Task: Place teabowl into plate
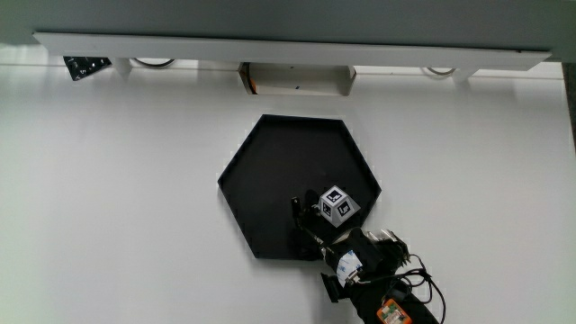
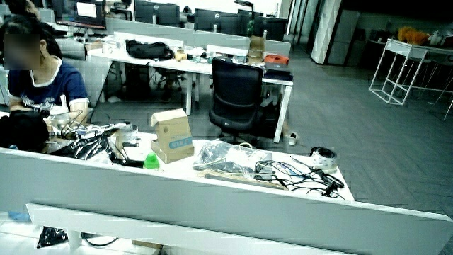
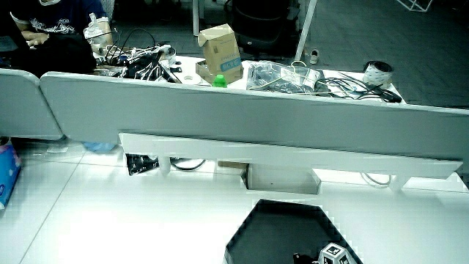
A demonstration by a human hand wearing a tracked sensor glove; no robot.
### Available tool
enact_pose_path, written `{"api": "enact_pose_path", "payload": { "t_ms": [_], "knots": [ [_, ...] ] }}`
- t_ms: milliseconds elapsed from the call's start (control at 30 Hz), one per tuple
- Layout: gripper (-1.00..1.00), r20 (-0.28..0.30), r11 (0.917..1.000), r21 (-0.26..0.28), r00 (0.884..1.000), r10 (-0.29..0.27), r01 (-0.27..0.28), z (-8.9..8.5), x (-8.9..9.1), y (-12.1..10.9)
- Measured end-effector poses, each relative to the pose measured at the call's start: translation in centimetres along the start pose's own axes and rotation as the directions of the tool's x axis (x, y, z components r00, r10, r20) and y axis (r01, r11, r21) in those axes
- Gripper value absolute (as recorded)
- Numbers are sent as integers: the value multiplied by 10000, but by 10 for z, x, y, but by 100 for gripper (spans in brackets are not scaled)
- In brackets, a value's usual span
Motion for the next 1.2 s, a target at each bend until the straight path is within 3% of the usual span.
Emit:
{"api": "enact_pose_path", "payload": {
  "t_ms": [67,100,133,200,267,333,533,633,833,967,1133,1200],
  "knots": [
    [0,142,9983,-523,9995,265,-257,2,-7,6],
    [0,-168,9972,-341,9977,663,-668,14,-12,-3],
    [0,-208,9965,-384,9971,732,-740,14,-13,-3],
    [0,-255,9947,-674,9968,757,-773,12,-11,-4],
    [-11,-268,9963,-599,9979,596,-611,10,-10,-4],
    [-21,-522,9931,-934,9965,656,-703,6,-8,-2],
    [-53,-1362,9908,-1121,9888,604,-760,-8,0,0],
    [-68,-1502,9927,-1018,9875,486,-644,-12,4,-2],
    [-100,-1893,9949,-518,9790,756,-868,-8,4,-12],
    [-100,-2300,9949,-188,9688,922,-992,-4,4,-14],
    [-100,-2431,9955,150,9654,941,-933,-7,5,-19],
    [-100,-2750,9941,270,9553,1086,-1052,-7,5,-23]
  ]
}}
